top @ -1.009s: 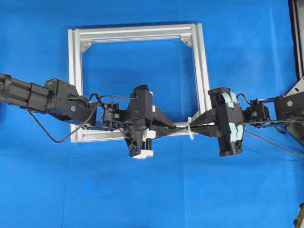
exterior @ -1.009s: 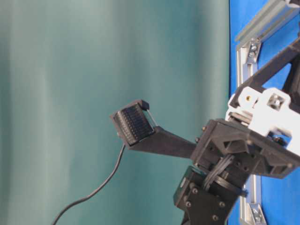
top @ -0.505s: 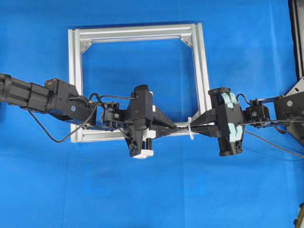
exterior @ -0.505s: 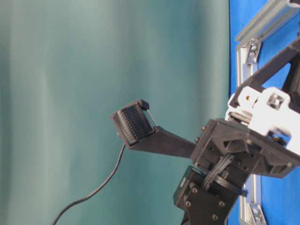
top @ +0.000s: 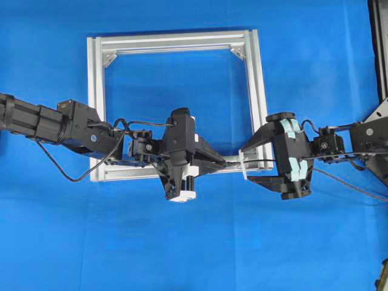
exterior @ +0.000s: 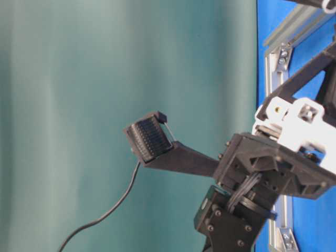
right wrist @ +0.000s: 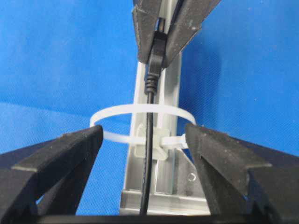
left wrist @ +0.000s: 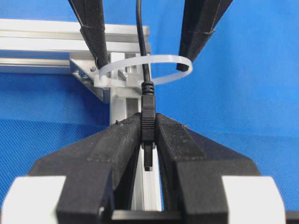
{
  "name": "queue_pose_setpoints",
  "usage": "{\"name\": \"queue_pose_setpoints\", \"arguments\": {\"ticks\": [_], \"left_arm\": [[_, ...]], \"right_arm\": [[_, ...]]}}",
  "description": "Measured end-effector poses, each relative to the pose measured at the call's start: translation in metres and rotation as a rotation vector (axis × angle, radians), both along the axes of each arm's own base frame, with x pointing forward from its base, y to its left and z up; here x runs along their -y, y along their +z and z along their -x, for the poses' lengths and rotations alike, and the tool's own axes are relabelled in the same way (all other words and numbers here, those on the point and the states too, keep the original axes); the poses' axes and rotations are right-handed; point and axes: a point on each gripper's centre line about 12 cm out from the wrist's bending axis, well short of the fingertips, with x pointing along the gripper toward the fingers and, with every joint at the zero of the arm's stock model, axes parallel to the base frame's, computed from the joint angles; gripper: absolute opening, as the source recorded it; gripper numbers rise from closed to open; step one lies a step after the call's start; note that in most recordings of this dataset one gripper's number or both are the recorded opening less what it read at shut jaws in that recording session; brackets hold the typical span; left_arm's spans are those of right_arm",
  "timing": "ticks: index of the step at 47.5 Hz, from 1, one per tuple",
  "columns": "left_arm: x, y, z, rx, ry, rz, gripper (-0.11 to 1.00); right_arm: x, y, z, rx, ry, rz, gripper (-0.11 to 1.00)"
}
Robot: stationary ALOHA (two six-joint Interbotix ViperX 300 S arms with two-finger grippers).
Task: Insert the wire through the string loop located on the right side.
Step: 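Open the right gripper and pull the cable leftward with the left gripper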
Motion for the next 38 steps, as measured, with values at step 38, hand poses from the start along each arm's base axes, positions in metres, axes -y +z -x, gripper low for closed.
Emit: {"name": "queue_pose_setpoints", "arguments": {"ticks": [38], "left_arm": [[-0.006,-0.002,0.09,-0.118,-0.003,-0.001,0.08]], "right_arm": [[0.0,0.0,0.0,-0.005,0.0,0.0,0.84]]}}
